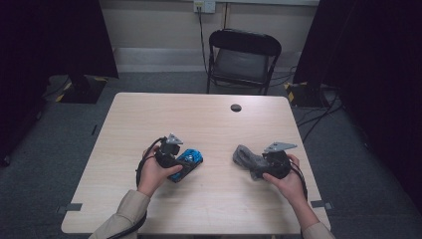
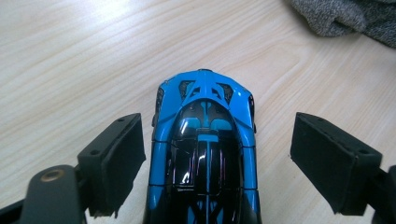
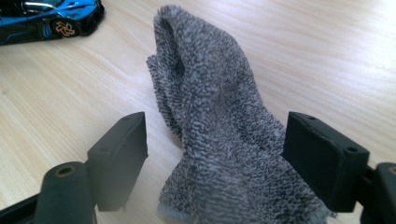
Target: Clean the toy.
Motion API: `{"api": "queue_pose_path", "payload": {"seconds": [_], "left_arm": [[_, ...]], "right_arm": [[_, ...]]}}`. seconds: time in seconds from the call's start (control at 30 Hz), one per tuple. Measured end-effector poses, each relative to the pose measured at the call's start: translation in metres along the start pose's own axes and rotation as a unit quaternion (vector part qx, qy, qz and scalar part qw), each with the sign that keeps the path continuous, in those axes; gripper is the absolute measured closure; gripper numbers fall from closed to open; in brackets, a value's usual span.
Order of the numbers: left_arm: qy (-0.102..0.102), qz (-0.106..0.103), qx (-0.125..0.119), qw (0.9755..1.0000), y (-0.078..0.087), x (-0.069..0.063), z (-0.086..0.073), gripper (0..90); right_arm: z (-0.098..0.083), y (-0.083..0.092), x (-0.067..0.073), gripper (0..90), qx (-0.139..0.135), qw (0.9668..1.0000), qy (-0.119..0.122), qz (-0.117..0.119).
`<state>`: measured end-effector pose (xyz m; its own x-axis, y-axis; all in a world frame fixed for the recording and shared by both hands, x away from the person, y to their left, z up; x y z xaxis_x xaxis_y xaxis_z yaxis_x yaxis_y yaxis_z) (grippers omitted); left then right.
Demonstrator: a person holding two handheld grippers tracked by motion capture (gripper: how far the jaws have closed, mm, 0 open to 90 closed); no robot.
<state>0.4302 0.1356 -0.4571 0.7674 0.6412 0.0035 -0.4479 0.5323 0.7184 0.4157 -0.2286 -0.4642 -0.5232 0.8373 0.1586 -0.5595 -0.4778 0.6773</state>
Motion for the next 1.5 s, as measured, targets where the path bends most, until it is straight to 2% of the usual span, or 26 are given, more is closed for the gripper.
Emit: {"api": "queue_pose_path", "payload": {"seconds": [0.07, 0.27, 0.3, 0.37, 0.53, 0.6, 0.67, 0.87, 1.1, 1.5], "left_arm": [[0.01, -0.003, -0.005, 0.9999, 0.002, 0.0, 0.0, 16.2], [0.009, -0.005, -0.007, 0.9999, 0.01, 0.001, -0.004, 16.6], [0.012, -0.005, -0.008, 0.9999, 0.012, 0.002, -0.004, 16.6], [0.019, -0.004, -0.009, 0.9998, 0.015, 0.001, -0.004, 16.5], [0.013, -0.009, -0.008, 0.9998, 0.022, 0.002, -0.006, 16.5], [0.02, -0.011, -0.012, 0.9997, 0.024, 0.002, -0.007, 16.5], [0.014, -0.012, -0.01, 0.9998, 0.028, 0.002, -0.009, 16.7], [0.022, -0.022, -0.016, 0.9994, 0.036, 0.002, -0.016, 17.5], [0.024, -0.016, -0.017, 0.9994, 0.042, 0.005, -0.026, 17.1], [0.025, -0.015, -0.011, 0.9995, 0.05, 0.008, -0.038, 17.4]], "right_arm": [[0.001, 0.001, 0.001, 18.9, -0.002, 1.0, -0.002, 0.002], [0.001, 0.005, 0.005, 15.1, 0.005, 0.9998, -0.006, 0.017], [0.001, 0.006, 0.005, 15.2, 0.001, 0.9998, -0.011, 0.019], [0.001, 0.007, 0.006, 15.2, 0.005, 0.9998, -0.005, 0.019], [-0.001, 0.009, 0.008, 15.1, 0.004, 0.9996, -0.006, 0.027], [-0.001, 0.01, 0.009, 15.1, 0.003, 0.9994, -0.008, 0.033], [-0.001, 0.012, 0.009, 15.1, 0.003, 0.9993, -0.007, 0.037], [-0.002, 0.017, 0.011, 15.1, 0.004, 0.9992, -0.006, 0.04], [-0.007, 0.025, 0.012, 15.2, 0.001, 0.9991, -0.001, 0.043], [-0.018, 0.037, 0.002, 15.1, 0.002, 0.9992, -0.005, 0.038]]}}
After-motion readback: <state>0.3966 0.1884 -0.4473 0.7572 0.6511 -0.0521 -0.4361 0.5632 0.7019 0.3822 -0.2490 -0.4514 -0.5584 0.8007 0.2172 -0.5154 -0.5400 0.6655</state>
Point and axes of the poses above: each handheld gripper's, and its own axes: y roughly backward along the jaws, z roughly out of its top, x roughly to its left, the point moved 1 cm from there along -y, roughly forward along the jaws, and after that the axes turned 10 degrees about -y, right-handed, at the moved point
